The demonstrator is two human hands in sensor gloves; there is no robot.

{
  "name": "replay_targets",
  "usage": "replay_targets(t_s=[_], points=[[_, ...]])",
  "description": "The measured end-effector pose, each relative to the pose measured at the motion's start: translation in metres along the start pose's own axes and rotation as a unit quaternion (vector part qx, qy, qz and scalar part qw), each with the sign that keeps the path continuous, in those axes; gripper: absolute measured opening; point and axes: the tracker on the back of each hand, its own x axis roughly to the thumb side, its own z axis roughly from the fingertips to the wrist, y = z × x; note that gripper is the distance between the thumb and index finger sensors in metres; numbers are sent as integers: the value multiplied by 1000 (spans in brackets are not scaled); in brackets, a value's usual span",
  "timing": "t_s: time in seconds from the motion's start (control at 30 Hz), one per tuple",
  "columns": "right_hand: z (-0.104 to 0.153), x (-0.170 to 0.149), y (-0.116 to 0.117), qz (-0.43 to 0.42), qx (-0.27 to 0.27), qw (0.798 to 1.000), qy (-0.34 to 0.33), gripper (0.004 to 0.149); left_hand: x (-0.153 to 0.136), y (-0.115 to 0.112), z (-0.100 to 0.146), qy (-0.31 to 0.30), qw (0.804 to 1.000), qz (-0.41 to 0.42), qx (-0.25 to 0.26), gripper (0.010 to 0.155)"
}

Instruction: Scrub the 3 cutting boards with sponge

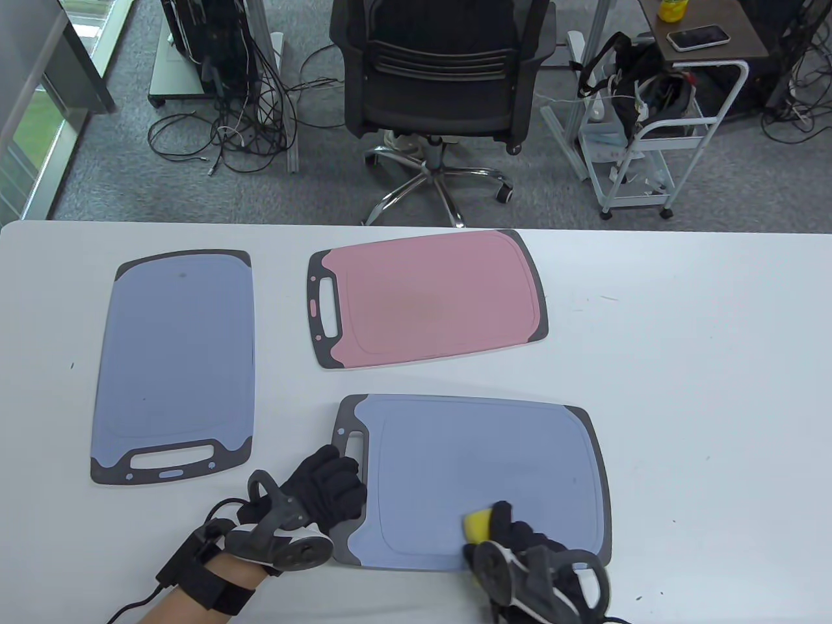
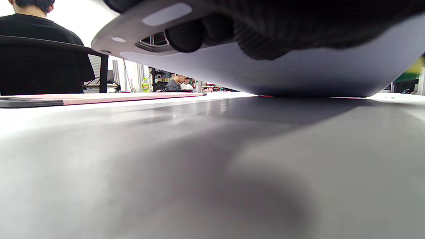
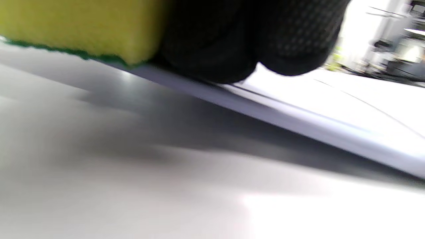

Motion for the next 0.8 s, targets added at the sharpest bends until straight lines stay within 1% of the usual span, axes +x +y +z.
replay_targets(t_s=[0.03, 0.07, 0.13, 0.17, 0.23, 0.27, 0.3, 0.33, 0.4, 0.43, 0.5, 0.57, 0.6, 0.63, 0.67, 0.73, 0.8], points=[[0, -16, 4, -7, 5, 1000, 17, 80, 0, 0, 0, 1, 1000, 0, 0, 41], [1, -42, 9, -22, 6, 999, 40, 80, -1, 0, -1, 2, 1000, 0, -3, 41], [1, -76, 16, -32, 8, 997, 77, 80, -2, 0, -2, 5, 1000, -3, -8, 42], [1, -95, 18, -32, 16, 994, 101, 79, -2, -1, -2, 3, 1000, -14, -20, 43], [1, -115, 21, -31, 38, 989, 139, 79, 1, -2, -3, -16, 998, -51, -42, 54], [1, -130, 22, -51, 43, 986, 155, 78, 4, -2, -2, -25, 994, -93, -42, 58], [1, -139, 23, -65, 41, 983, 168, 78, 9, -1, 1, -38, 988, -146, -27, 61], [2, -146, 23, -66, 41, 980, 181, 78, 13, 1, 5, -54, 980, -193, 14, 61], [4, -153, 22, -71, 31, 981, 180, 77, 16, 5, 10, -69, 969, -222, 85, 57], [5, -155, 21, -80, 28, 980, 180, 78, 15, 9, 11, -68, 967, -231, 85, 55], [7, -155, 17, -116, 6, 978, 172, 78, 10, 25, 15, -64, 957, -246, 140, 48], [6, -154, 14, -135, -13, 977, 162, 78, 1, 48, 18, -70, 951, -236, 185, 45], [5, -154, 13, -135, -15, 978, 160, 78, -2, 52, 19, -68, 950, -234, 195, 45], [4, -153, 12, -132, -15, 979, 157, 78, -8, 61, 22, -66, 945, -242, 211, 45], [3, -153, 12, -131, -14, 979, 156, 78, -12, 65, 23, -64, 942, -247, 216, 44], [1, -153, 12, -135, -13, 979, 149, 78, -25, 68, 22, -46, 945, -243, 214, 44], [1, -153, 13, -143, -16, 979, 144, 78, -41, 69, 13, -33, 948, -235, 212, 44]])
